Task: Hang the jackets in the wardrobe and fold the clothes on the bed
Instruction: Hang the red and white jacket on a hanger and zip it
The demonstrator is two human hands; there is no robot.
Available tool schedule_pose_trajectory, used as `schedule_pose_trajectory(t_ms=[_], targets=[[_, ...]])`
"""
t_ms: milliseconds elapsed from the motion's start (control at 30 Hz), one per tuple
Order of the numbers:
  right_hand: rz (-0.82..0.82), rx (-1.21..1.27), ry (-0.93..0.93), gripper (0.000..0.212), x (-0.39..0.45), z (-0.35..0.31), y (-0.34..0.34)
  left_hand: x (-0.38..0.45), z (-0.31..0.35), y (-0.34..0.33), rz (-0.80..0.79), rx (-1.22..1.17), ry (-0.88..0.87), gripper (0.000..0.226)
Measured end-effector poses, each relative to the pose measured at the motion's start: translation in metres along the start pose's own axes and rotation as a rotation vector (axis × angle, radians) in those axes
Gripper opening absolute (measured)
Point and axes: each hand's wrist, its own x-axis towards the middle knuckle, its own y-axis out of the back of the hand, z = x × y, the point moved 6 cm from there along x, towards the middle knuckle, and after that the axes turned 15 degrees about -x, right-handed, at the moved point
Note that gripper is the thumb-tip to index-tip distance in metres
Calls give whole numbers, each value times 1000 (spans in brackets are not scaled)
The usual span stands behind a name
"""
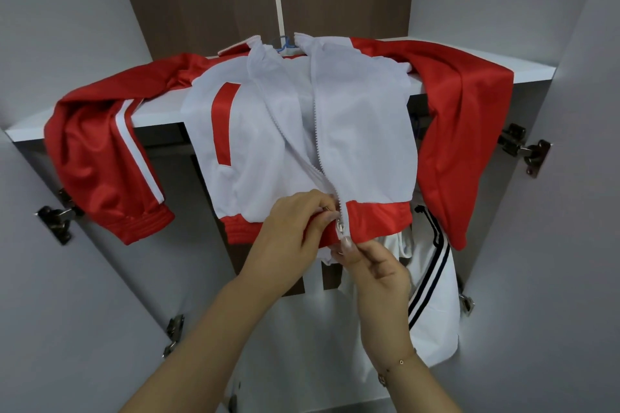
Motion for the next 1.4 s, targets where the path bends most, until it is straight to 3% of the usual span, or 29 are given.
schedule_pose_trajectory(t_ms=[300, 500, 633, 767, 867, 933, 1000, 1100, 1167, 1267, 1400], targets=[[-20, -61, -43, 18, 2, -3, -3, -4, 9, -3, -64, 202, -7, 14], [25, -123, -57, 18, 10, -12, 3, 4, 21, 1, 59, 269, -117, 6], [36, -76, -70, 22, 17, -19, 7, 24, 15, -1, 149, 21, 65, 6], [-96, -78, -138, 27, 15, -10, 15, 25, 2, -3, -12, -184, 193, 9], [-140, -47, -228, 33, 13, -2, 22, 5, -6, -3, -43, -235, 250, 11], [-120, -33, -254, 34, 13, 0, 25, -16, -12, -8, 34, -334, 285, 5], [-129, -26, -274, 30, 11, 2, 23, -41, -20, -17, 177, -515, 367, 22], [-158, -2, -314, 18, 5, 8, 18, -76, -42, -40, 417, -812, 635, 45], [-185, 14, -337, 17, 1, 10, 14, -84, -46, -61, 410, -1040, 775, 36], [-175, 41, -349, 24, -3, 10, 14, -74, -34, -69, 356, -1270, 701, 10], [-129, 30, -298, 41, -4, 6, 19, -62, -26, -54, 354, -1281, 540, 9]])
